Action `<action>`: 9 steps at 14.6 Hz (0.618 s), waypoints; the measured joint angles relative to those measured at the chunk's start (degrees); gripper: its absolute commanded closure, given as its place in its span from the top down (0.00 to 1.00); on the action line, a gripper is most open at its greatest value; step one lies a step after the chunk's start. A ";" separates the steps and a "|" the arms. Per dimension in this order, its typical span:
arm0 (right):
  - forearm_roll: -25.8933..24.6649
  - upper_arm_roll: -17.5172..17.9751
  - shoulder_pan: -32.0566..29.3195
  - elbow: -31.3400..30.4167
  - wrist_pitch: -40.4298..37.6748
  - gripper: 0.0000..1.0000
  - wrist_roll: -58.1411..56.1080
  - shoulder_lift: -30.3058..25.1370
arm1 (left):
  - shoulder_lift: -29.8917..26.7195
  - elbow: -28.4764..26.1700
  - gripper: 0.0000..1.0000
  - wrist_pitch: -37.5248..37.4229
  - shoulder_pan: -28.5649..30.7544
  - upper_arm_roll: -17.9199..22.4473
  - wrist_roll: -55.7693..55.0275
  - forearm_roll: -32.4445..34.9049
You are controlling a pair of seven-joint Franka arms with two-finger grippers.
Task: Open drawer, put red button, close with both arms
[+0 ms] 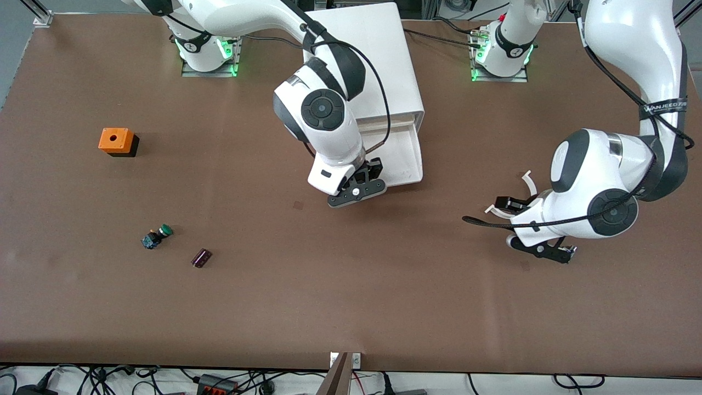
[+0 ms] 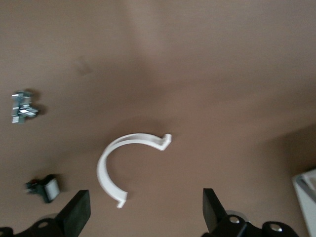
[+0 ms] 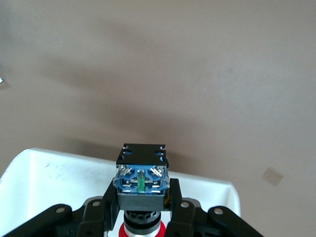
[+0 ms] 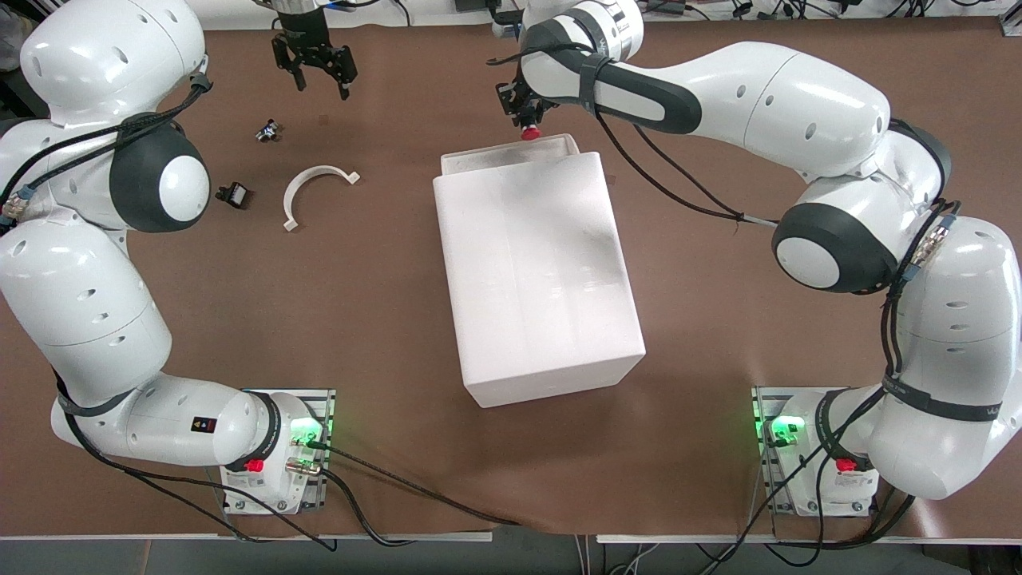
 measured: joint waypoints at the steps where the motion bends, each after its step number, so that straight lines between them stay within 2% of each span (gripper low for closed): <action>1: 1.17 0.00 0.18 -0.01 -0.31 0.00 0.63 0.23 | -0.39 0.35 1.00 0.07 -0.01 0.00 -1.04 1.19; 5: 1.99 0.04 1.93 -0.02 -3.37 0.00 1.63 1.15 | -1.60 6.20 1.00 -0.16 -0.42 -0.02 -2.23 1.86; 9: 1.99 0.03 2.62 -0.02 -5.69 0.00 1.90 1.94 | -1.63 6.47 1.00 -0.20 -0.04 0.00 -5.50 0.32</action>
